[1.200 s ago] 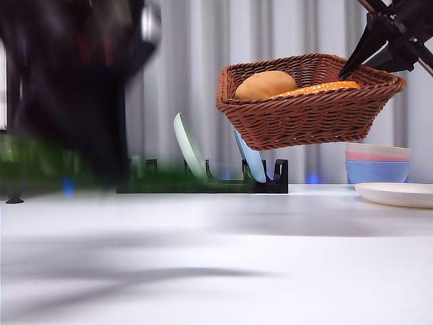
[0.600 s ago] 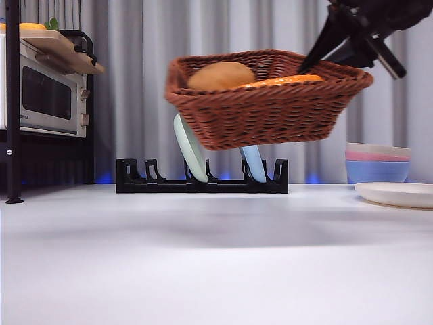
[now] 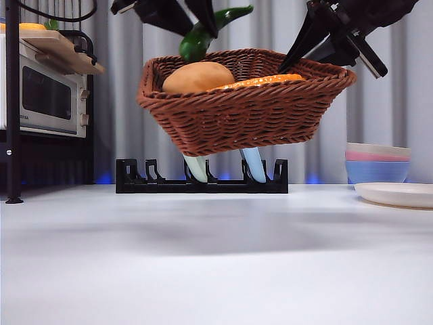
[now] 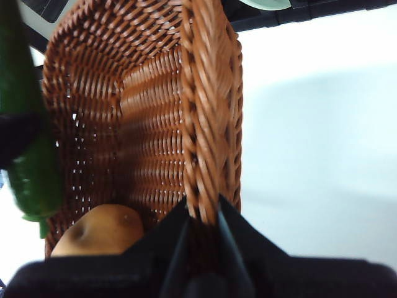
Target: Pick up the basket,pick up the corn from the table,pick up the potato from the table,pick up the cucumber from the table,put all items into the basket
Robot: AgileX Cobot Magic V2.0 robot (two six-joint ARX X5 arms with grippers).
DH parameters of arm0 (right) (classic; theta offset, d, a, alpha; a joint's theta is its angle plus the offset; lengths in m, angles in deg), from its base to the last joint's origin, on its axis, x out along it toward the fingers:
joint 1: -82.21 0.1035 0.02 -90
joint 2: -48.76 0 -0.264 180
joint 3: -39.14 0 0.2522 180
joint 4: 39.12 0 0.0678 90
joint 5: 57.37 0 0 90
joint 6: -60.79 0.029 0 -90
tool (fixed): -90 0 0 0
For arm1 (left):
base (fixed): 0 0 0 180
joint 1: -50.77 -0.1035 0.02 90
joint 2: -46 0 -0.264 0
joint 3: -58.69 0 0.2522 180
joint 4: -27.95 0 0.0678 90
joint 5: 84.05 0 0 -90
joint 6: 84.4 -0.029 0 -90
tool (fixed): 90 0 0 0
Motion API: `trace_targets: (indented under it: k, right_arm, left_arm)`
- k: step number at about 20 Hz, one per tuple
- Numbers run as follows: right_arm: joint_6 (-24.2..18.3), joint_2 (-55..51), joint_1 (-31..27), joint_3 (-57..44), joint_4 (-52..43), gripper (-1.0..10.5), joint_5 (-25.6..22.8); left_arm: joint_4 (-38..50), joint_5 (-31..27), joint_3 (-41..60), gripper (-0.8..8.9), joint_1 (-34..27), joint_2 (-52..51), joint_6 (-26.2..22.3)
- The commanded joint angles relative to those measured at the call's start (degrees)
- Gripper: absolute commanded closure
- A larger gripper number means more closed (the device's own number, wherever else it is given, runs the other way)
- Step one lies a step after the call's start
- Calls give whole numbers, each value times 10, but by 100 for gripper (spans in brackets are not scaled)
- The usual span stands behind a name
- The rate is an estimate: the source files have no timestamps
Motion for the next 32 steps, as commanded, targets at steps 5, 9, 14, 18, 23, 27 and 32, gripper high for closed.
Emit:
trace_targets:
  k: [5,9,14,18,23,27,32]
  right_arm:
    - [17,-2,0,6,-13,959,10]
    - [21,-2,0,6,-11,959,10]
    - [27,4,1,6,-12,959,5]
    - [46,56,-3,6,-12,959,3]
    - [85,158,-3,6,-22,959,-14]
    - [85,195,-3,6,-12,943,-42]
    - [82,196,-11,6,19,468,-101]
  left_arm:
    - [-42,-2,2,420,-36,3,-13]
    - [-51,1,2,333,-44,3,-13]
    - [-67,-2,-23,333,-43,-15,-36]
    - [-97,-2,-66,333,-43,-64,-54]
    - [-130,-3,-94,334,-43,-111,-69]
    - [-157,-4,-94,334,-43,-124,-83]
    - [-183,-3,-94,342,-43,-124,-99]
